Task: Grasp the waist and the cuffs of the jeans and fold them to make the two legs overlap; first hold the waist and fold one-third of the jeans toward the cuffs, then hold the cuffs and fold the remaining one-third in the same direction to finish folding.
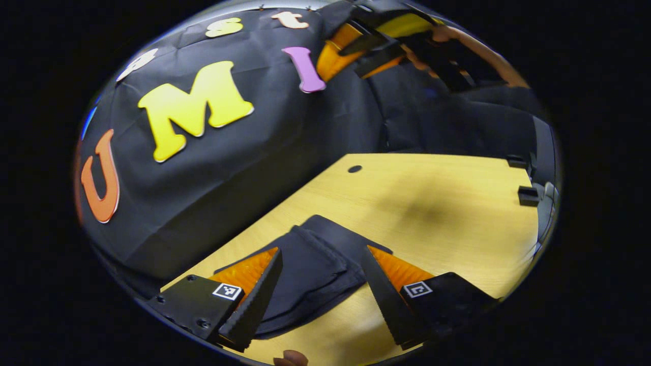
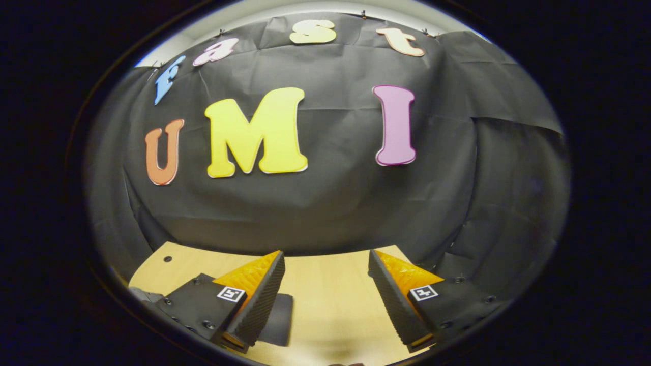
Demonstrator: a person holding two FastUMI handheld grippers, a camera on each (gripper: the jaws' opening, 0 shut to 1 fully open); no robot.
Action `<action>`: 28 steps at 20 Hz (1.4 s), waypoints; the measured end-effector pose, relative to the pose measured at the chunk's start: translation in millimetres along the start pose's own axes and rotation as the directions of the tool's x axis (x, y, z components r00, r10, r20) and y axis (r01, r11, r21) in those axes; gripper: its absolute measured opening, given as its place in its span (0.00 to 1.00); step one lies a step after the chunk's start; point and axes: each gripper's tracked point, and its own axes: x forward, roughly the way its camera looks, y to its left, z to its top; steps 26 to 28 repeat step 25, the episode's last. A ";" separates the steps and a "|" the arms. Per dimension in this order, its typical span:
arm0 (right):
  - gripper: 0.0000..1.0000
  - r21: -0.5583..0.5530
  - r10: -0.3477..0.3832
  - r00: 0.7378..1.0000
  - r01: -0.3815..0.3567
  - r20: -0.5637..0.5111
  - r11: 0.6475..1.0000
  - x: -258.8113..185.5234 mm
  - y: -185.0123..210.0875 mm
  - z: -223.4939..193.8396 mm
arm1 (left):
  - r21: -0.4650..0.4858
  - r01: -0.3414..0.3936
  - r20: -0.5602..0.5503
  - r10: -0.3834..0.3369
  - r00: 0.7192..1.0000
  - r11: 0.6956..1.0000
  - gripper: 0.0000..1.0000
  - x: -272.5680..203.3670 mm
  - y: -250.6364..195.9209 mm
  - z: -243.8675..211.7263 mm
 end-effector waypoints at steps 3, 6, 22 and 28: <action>1.00 -0.012 0.048 0.999 -0.048 0.003 0.999 2.7 30.1 0.3 | -0.108 -0.092 0.047 0.098 0.994 0.990 0.99 -19.7 46.9 21.8; 1.00 -0.015 0.092 0.996 -0.092 0.004 0.996 2.8 58.0 -1.2 | -0.150 -0.196 0.060 0.207 0.977 0.969 0.99 -33.9 95.4 29.9; 0.99 -0.060 0.176 0.984 -0.175 0.010 0.983 -21.4 119.4 -15.1 | -0.542 -0.410 0.042 0.511 0.858 0.733 0.99 -120.0 218.4 46.5; 1.00 -0.056 0.186 0.982 -0.185 0.016 0.981 -26.0 124.7 -16.2 | -0.539 -0.421 0.039 0.521 0.853 0.730 0.99 -122.6 218.5 48.6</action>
